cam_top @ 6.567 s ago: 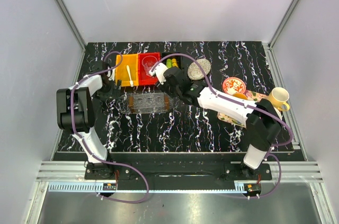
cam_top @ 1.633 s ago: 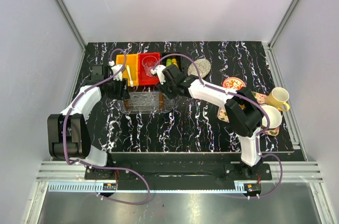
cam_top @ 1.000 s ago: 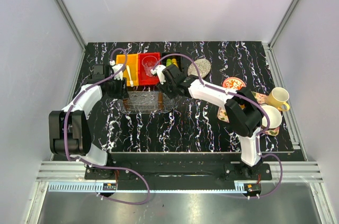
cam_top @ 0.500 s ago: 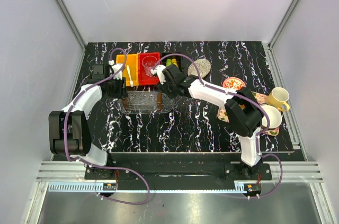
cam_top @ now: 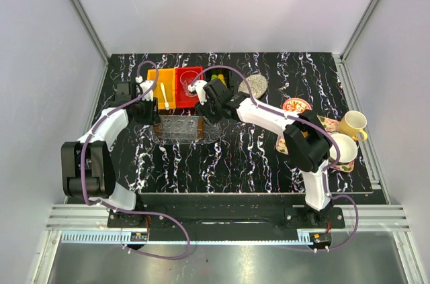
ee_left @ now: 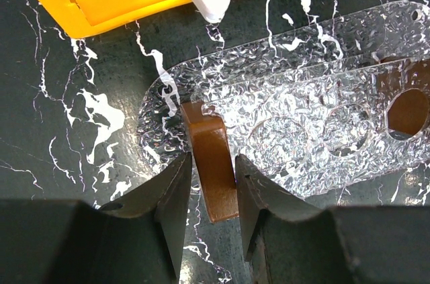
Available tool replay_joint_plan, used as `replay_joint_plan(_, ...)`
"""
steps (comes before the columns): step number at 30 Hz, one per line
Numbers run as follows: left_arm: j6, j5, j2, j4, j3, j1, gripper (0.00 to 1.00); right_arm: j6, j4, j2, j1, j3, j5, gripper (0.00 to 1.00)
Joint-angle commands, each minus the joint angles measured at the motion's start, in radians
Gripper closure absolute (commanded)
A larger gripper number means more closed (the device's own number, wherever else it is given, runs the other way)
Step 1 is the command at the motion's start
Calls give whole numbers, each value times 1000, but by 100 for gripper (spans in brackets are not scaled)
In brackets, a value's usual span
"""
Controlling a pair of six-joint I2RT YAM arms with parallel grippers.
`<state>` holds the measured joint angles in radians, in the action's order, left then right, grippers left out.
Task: Prepare toiletry sets of a toothbrush and toothpaste on the tray
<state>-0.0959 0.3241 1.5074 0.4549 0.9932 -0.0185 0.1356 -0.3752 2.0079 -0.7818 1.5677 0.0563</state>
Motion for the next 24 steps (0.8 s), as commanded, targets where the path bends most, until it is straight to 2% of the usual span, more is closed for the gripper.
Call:
replay_joint_plan(1,-1,-34,-32,-27,-16,-17,64,-21,-5,25,-14,52,40,53)
replay_joint_plan(24,-18,-26,-56,-18,-53,-49,63,-33,-7,68,-23,127,43,53)
